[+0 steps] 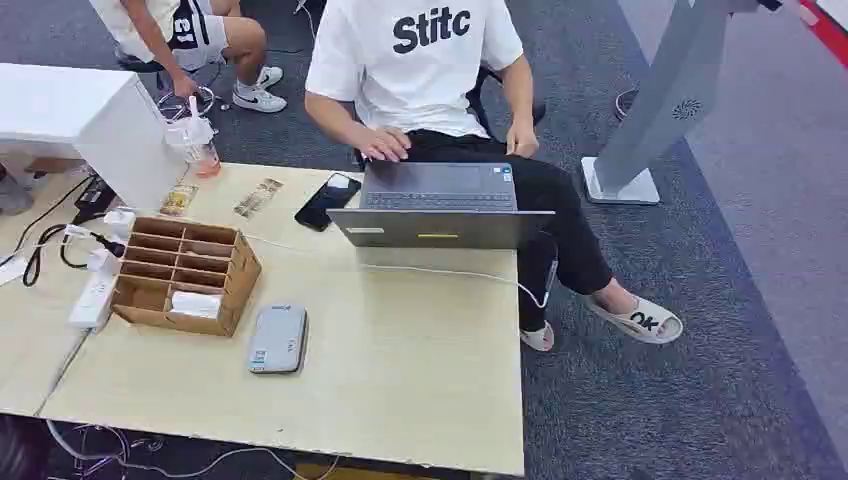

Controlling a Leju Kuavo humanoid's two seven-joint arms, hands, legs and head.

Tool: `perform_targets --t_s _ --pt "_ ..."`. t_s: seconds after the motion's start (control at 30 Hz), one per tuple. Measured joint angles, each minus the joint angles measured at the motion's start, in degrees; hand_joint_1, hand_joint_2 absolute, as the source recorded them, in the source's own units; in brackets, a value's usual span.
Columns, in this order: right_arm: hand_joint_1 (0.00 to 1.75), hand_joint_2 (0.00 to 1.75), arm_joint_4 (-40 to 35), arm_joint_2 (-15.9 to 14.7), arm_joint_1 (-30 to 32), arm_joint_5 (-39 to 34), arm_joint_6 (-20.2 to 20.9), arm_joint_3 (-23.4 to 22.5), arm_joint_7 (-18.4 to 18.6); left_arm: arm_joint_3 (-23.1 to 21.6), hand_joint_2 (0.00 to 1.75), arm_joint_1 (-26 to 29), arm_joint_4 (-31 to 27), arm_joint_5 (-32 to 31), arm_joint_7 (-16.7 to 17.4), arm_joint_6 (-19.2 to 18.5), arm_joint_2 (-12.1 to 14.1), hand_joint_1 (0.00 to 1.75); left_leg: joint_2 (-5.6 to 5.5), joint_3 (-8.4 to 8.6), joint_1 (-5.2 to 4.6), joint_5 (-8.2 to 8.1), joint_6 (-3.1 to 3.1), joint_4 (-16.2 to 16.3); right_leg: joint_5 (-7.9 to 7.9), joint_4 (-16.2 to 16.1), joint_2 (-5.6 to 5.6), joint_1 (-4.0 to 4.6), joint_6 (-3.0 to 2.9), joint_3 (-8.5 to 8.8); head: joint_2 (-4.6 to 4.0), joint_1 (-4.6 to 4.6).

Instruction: Pass the card to the sensor for recognition and then transmit it.

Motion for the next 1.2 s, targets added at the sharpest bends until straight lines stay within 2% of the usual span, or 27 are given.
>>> perform_targets --t_s 0.13,0.3,0.53,0.73,0.93,1.03,1.2 --pt "0.00 1.75 0.3 0.0 0.0 0.1 -0.7 -1.2 1.4 -0.8 1.75 2.7 -7.9 1.5 -0.3 -0.2 -1.4 0.00 0.01 0.02 0.00 0.00 0.00 0.0 0.00 0.0 0.02 0.00 0.00 -0.03 0.00 0.02" --pt "0.00 1.75 0.6 0.2 -0.1 0.3 -1.3 -2.3 3.2 -4.4 1.75 6.7 -16.8 2.8 -0.7 1.6 -2.9 0.00 0.01 0.01 0.00 0.00 0.00 0.0 -0.01 0.0 -0.01 0.00 0.00 -0.02 0.00 0.02" --pt "0.00 1.75 1.0 0.7 -0.2 0.9 -2.0 -3.5 5.6 -11.1 1.75 11.6 -28.3 3.7 -1.8 4.9 -4.3 0.00 0.01 0.03 0.00 0.00 0.00 0.0 -0.01 0.0 0.00 0.00 0.00 -0.01 0.00 0.02" --pt "0.00 1.75 1.1 1.2 -0.2 1.9 -2.4 -3.9 7.6 -18.9 1.75 15.7 -38.6 3.3 -2.9 9.0 -4.4 0.00 0.01 0.05 0.00 0.00 0.00 0.0 -0.01 0.0 0.01 0.00 0.00 -0.01 0.00 -0.02" --pt "0.00 1.75 1.3 1.6 -0.2 3.6 -2.6 -4.2 9.3 -25.2 1.75 18.5 -47.4 3.3 -3.4 12.3 -3.0 0.00 0.02 0.07 0.01 0.00 0.00 0.0 0.00 0.0 0.02 0.01 0.00 0.00 0.00 0.00" --pt "0.00 1.75 1.4 1.8 -0.2 5.0 -2.6 -4.4 10.8 -29.1 1.75 20.4 -53.8 3.8 -3.6 14.1 -1.7 0.00 0.02 0.08 -0.01 0.00 0.00 0.0 0.00 0.0 0.01 -0.01 0.00 -0.03 0.00 0.00" --pt "0.00 1.75 1.6 2.5 -0.2 7.8 -2.2 -4.4 13.0 -34.9 1.75 19.6 -61.0 2.1 -3.0 15.5 1.1 0.00 0.03 0.13 0.00 0.01 0.00 0.0 0.00 0.0 0.02 0.00 0.00 -0.07 0.00 0.02"
